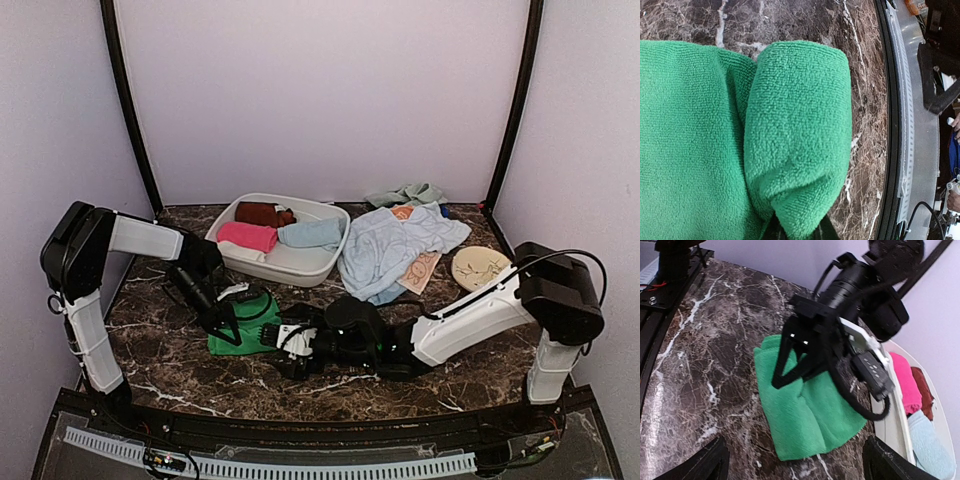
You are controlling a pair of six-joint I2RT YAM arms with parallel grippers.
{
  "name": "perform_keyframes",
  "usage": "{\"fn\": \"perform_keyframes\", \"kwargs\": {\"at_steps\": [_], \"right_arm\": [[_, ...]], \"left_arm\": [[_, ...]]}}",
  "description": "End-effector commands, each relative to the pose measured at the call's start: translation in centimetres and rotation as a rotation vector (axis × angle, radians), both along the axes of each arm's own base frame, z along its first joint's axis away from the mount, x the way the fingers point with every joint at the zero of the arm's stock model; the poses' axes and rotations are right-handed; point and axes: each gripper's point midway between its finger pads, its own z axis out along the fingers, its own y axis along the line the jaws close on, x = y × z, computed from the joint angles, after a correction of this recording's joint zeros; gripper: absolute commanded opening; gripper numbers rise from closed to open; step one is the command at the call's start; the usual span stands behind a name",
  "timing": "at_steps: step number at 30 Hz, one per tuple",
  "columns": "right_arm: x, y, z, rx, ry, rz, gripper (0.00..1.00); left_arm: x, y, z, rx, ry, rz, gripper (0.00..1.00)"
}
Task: Roll the towels
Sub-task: Roll the towel at the center of the board.
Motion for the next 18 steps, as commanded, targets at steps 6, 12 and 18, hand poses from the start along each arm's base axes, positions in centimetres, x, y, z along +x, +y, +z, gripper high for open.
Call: {"fn": "perform_keyframes", "kwargs": {"at_steps": [6,12,18], "right_arm": [[-1.2,5.4,-2.8,-0.111,-0.179,0.167,0.82],[0.1,7.8,-5.5,-0.178,-0.229,0.192,0.69],[0.4,8.4,-6.8,-0.205,-0.198,0.200,0.51]], "left_arm": [[-1.8,2.8,-3.2,0.156,0.041,-0.010,0.00],[-3.1,3.1,-2.4,0.099,0.053,-0.035,0.00],[-4.5,3.3,-1.3,0.040,0.015,-0.079,0.00]]}}
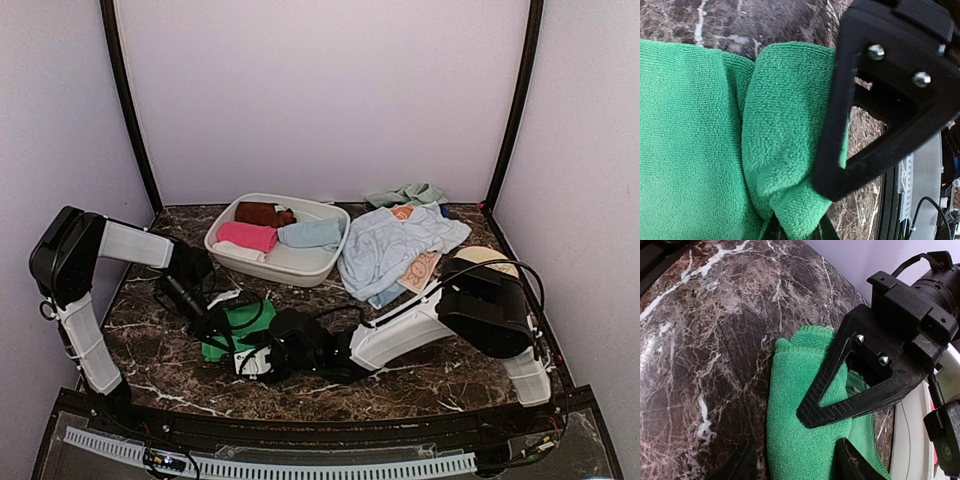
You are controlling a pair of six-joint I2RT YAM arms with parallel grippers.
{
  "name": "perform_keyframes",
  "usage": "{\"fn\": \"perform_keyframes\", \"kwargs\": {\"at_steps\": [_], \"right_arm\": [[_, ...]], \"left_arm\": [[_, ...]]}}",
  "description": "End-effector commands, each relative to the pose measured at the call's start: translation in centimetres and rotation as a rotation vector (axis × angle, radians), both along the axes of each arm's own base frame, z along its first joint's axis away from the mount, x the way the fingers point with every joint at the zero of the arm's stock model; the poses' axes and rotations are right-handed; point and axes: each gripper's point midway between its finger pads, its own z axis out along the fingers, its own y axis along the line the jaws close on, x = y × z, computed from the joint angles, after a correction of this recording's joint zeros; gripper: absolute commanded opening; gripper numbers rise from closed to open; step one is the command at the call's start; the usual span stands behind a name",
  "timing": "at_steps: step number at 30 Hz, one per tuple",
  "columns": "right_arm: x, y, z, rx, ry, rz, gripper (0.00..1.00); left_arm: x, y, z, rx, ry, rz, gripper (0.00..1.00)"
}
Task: Roll the towels
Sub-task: Roll the towel at the center of the board.
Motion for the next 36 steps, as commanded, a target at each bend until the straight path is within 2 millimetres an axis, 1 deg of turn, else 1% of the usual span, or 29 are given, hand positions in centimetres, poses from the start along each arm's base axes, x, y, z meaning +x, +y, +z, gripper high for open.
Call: {"fn": "perform_keyframes", "kwargs": {"at_steps": [1,3,4,5,6,7,8,9,10,11,13,15,17,19,22,24,26,28,30,34,36], "right_arm": [[0.4,0.6,-0.4,-0.015,0.015,0.012,0.47],[0.2,0.6,-0.7,-0.024,0.031,0.019,0.39],[0.0,0.6,-0.8,-0.029,0.046,0.020,0.33],[-0.2,0.6,-1.0,-0.039,0.065,0.027,0.24],[-0.3,0.7,-1.0,-0.046,0.088,0.028,0.17],[-0.5,0.7,-1.2,-0.063,0.119,0.032,0.11],[-0.8,0.8,-1.3,-0.080,0.161,0.026,0.07],[-0.9,0.8,-1.6,-0.100,0.211,0.013,0.05],[-1.2,0.7,-1.9,-0.123,0.267,0.000,0.02],[-1.4,0.6,-2.1,-0.140,0.322,-0.015,0.00],[-2.2,0.1,-2.7,-0.173,0.440,-0.039,0.00],[-2.7,-0.7,-3.2,-0.195,0.569,-0.083,0.00],[-2.9,-1.3,-3.8,-0.215,0.664,-0.136,0.00],[-2.9,-1.8,-4.3,-0.227,0.771,-0.206,0.00],[-2.5,-2.1,-4.9,-0.247,0.884,-0.268,0.00],[-1.7,-2.0,-4.9,-0.242,0.936,-0.307,0.00],[-0.9,-2.0,-5.1,-0.246,1.018,-0.341,0.00],[-0.4,-2.1,-5.5,-0.260,1.081,-0.363,0.00],[-0.1,-2.2,-5.9,-0.266,1.123,-0.382,0.00],[0.7,-2.8,-6.4,-0.258,1.224,-0.405,0.00],[1.3,-3.0,-6.4,-0.248,1.268,-0.416,0.00]], "left_arm": [[-3.1,2.5,-1.5,0.100,0.016,-0.083,0.00],[-3.1,2.7,-1.6,0.101,-0.004,-0.091,0.00],[-3.1,2.8,-1.6,0.104,-0.009,-0.090,0.01],[-3.0,2.8,-1.8,0.111,-0.019,-0.086,0.04],[-2.8,2.9,-2.0,0.115,-0.036,-0.078,0.09],[-2.5,2.9,-2.1,0.118,-0.055,-0.069,0.16],[-1.9,3.0,-2.2,0.120,-0.091,-0.050,0.28],[-1.2,3.0,-2.2,0.120,-0.134,-0.025,0.46],[-0.4,3.0,-1.7,0.102,-0.189,-0.004,0.53],[-0.1,3.0,-1.2,0.079,-0.238,0.009,0.55],[0.8,3.0,0.0,0.051,-0.347,0.035,0.55],[1.8,3.6,1.1,0.037,-0.440,0.084,0.58],[1.7,4.1,1.8,0.023,-0.488,0.094,0.58],[1.4,5.0,2.0,0.033,-0.508,0.104,0.57],[1.3,6.2,2.4,0.039,-0.535,0.125,0.56],[1.1,6.8,2.8,0.034,-0.558,0.134,0.54],[0.8,7.3,2.5,0.037,-0.573,0.134,0.54],[0.6,7.9,1.7,0.070,-0.597,0.113,0.53],[0.7,8.0,2.3,0.065,-0.610,0.116,0.52],[0.2,6.9,4.6,-0.021,-0.655,0.079,0.54],[0.6,6.5,5.8,-0.038,-0.671,0.074,0.55]]}}
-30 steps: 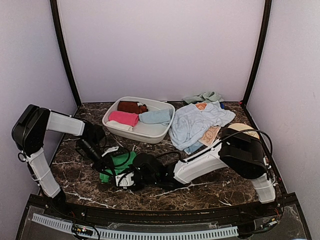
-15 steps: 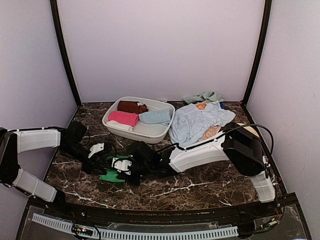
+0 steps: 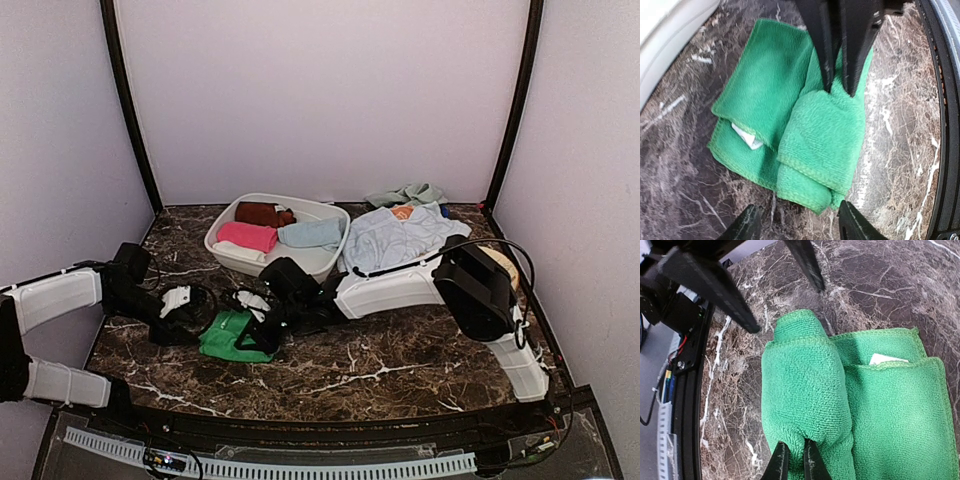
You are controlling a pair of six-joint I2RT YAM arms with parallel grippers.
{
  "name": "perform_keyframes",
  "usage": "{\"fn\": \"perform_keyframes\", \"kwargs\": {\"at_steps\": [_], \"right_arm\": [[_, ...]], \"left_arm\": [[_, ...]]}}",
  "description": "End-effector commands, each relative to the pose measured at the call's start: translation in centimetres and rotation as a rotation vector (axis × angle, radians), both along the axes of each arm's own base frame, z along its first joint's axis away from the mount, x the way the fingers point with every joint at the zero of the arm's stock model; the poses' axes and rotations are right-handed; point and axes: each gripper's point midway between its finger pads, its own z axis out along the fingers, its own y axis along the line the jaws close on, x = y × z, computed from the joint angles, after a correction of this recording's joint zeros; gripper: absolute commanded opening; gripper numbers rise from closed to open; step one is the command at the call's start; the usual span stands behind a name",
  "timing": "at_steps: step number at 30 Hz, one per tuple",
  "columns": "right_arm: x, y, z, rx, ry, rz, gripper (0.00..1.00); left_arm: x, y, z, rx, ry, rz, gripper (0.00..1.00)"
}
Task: Roll the towels
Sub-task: Roll the towel at the center of the board.
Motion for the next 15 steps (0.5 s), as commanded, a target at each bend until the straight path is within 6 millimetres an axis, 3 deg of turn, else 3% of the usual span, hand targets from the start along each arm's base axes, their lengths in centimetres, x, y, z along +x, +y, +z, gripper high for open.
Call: {"fn": "perform_keyframes", "kwargs": {"at_steps": [1,10,15], "right_arm": [[-0.4,-3.9,-6.8,-0.206,0.254,-0.069,0.00],[1.6,-5.1,-8.6,-0.210,0.435,-0.143,0.00],[2.0,-5.4,-9.0,-0.218,0.476,-0.156,0.00]], "left_arm": [[-0.2,-1.2,2.8,-0.049,-0.035,-0.072,0.55],[-1.9,-5.4,2.8,0.036,-0.032,-0.289,0.56],[-1.7,-5.9,-0.2,0.151,0.005,-0.359,0.54]]}}
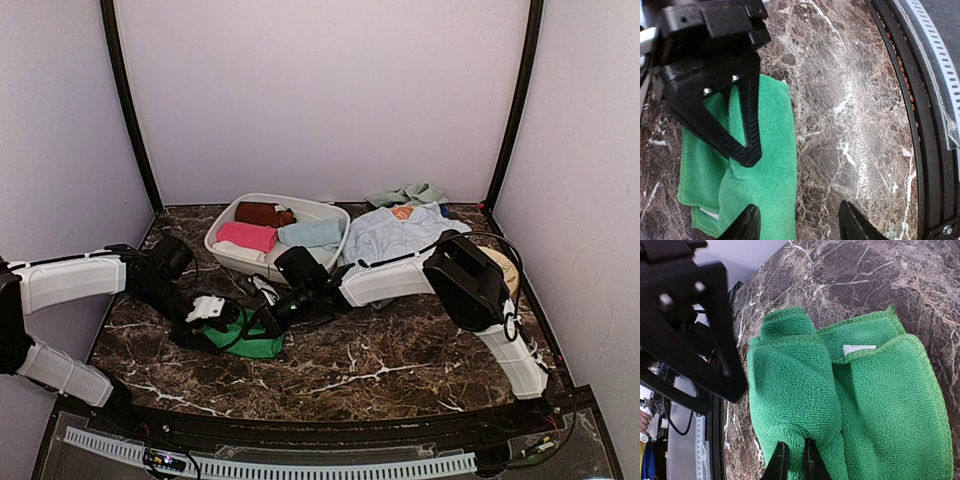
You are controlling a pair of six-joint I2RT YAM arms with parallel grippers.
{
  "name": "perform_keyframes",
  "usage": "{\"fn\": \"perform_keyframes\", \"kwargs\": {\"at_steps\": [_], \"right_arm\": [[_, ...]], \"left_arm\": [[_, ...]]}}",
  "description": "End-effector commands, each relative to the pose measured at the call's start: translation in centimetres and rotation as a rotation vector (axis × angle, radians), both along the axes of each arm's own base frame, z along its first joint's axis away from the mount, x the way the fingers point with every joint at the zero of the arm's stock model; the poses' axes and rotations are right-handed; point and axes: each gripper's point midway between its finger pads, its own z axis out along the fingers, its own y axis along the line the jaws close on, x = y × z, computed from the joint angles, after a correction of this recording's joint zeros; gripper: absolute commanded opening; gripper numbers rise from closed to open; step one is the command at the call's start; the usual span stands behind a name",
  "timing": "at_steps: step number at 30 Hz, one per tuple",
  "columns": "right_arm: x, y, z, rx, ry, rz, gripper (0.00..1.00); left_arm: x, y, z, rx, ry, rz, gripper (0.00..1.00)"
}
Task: Roll the towels
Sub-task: Roll the towel at the center of the board.
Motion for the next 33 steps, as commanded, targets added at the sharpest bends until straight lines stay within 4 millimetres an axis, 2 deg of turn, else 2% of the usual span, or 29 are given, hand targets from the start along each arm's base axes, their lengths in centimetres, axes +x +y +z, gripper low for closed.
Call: {"fn": "perform_keyframes", "kwargs": {"at_steps": [1,4,7,10,17,22,27,33], "right_arm": [[-0.6,-4.2,-8.3,-0.265,0.162,-0.064,0.00],[-0.7,-4.2,-8.3,-0.270,0.166,-0.063,0.00],[-0.6,-4.2,-8.2,-0.272,0.175,-0.062,0.00],[-0.6,-4.1,-8.1,-0.263,0.185,-0.061,0.00],[-0.4,-3.9,-8.1,-0.259,0.203,-0.065,0.00],[-0.4,-3.7,-8.1,-0.251,0.215,-0.069,0.00],[-0.4,-3.6,-7.8,-0.241,0.215,-0.069,0.02],[0.1,-3.4,-6.8,-0.229,0.193,-0.083,0.12]], "left_arm": [[0.8,0.1,-2.2,0.107,0.002,-0.029,0.54],[2.3,-0.4,-2.7,0.105,-0.028,-0.006,0.54],[2.8,-1.0,-2.8,0.086,-0.072,-0.015,0.54],[2.9,-1.4,-3.1,0.089,-0.125,-0.033,0.54],[2.4,-1.9,-1.5,0.075,-0.128,-0.036,0.54],[2.5,-1.6,-1.4,0.082,-0.139,-0.022,0.55],[1.9,-1.5,-3.1,0.101,-0.118,-0.033,0.57],[3.3,-0.7,-5.8,0.191,-0.139,-0.016,0.57]]}}
